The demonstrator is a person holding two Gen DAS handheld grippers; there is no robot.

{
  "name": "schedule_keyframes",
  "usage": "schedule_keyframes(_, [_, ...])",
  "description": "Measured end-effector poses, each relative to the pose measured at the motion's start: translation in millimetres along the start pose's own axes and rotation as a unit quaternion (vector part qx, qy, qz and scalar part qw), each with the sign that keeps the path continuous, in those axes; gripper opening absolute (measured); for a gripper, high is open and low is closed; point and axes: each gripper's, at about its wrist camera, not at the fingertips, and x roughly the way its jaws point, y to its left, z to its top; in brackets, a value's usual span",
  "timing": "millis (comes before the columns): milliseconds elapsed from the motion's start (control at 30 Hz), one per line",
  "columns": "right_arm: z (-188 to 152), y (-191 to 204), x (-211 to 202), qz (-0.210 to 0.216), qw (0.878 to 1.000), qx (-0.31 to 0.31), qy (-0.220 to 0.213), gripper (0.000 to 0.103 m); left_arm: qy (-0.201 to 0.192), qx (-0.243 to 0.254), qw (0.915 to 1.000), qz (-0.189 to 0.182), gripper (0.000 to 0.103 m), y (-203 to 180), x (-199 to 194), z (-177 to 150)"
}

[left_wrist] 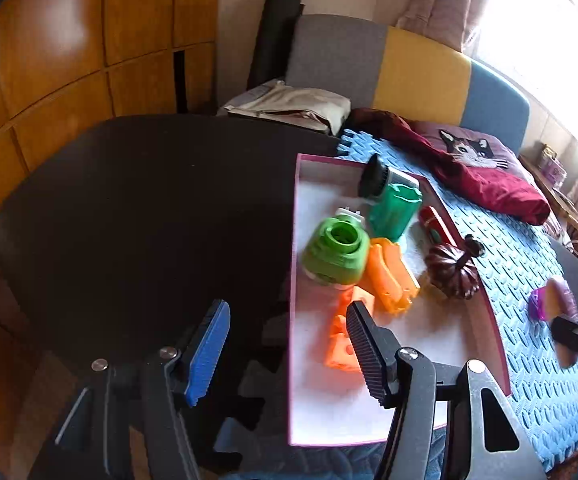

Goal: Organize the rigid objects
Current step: 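Carry the lavender egg into the tray and open the right gripper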

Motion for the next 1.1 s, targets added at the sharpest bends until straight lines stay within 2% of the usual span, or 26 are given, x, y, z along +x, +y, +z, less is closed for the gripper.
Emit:
schedule_keyframes(200, [6,50,68,0.003,0.996,-0.072,0.052,0.044,0.006,-0.019,0.9998,0.007,0.062,18,1,-3])
schedule_keyframes(367, [0,62,110,-0.022,0.991,-0.106,0.077,0.044,0.007,-0.02,0.9998,0.008,0.062,21,2,-5])
schedule_keyframes(567, [3,58,109,-0.02,0.994,-0.092,0.051,0.045,0.01,-0.017,0.9998,0.01,0.063,22,5,-8])
schedule_keyframes(767, [8,52,90,-0.018,0.997,-0.072,0.027,0.046,0.005,-0.01,0.9999,0.01,0.064,17,0,-10])
schedule_keyframes(1100, [0,50,73,-0.039,0.997,-0.07,0.017,0.046,-0.001,0.01,0.9999,0.006,0.065,4,-8,-11])
